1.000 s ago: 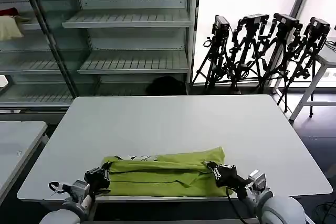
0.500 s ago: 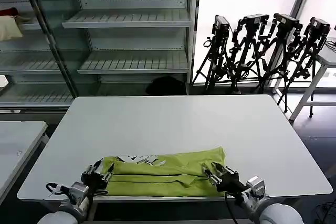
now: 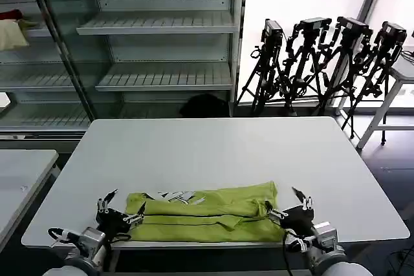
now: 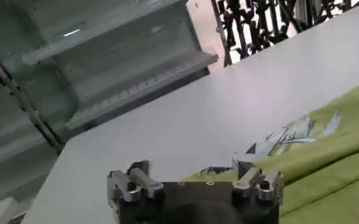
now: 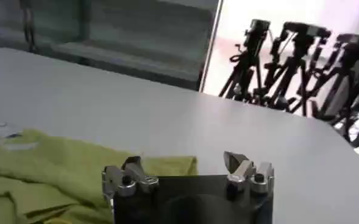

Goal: Fold and organize the clothes.

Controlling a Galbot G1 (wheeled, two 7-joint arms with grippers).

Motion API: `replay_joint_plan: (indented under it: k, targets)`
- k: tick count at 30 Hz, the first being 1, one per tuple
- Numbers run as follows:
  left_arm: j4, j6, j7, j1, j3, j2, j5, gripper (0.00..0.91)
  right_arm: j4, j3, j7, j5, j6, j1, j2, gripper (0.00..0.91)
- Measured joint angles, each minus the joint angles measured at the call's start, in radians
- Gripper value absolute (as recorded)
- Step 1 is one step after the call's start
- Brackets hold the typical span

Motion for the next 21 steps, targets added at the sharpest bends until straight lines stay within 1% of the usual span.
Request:
replay_joint_plan:
  k: [4,8,15,21]
  targets:
    - [-0.006,-0.033,-0.035,0.022,0.007,-0.035,-0.001,0.907,-0.008,0.039,0.02,-0.044,0.065,-0.027,0.018,0.907]
    - [-0.007,-0.083,-0.073,0.026,0.013,-0.087,-0.02,0.907,-0.028,0.066,0.021,-0.066,0.149,-0.057,0.038,0.907]
    - [0.028,-0.145,-0.124,0.028,0.027,-0.179,-0.089,0.907,-0.072,0.112,-0.017,-0.065,0.307,-0.102,0.046,0.907]
    - [0.062,-0.178,-0.166,0.038,0.042,-0.242,-0.129,0.907,-0.103,0.137,-0.054,-0.051,0.402,-0.124,0.051,0.907]
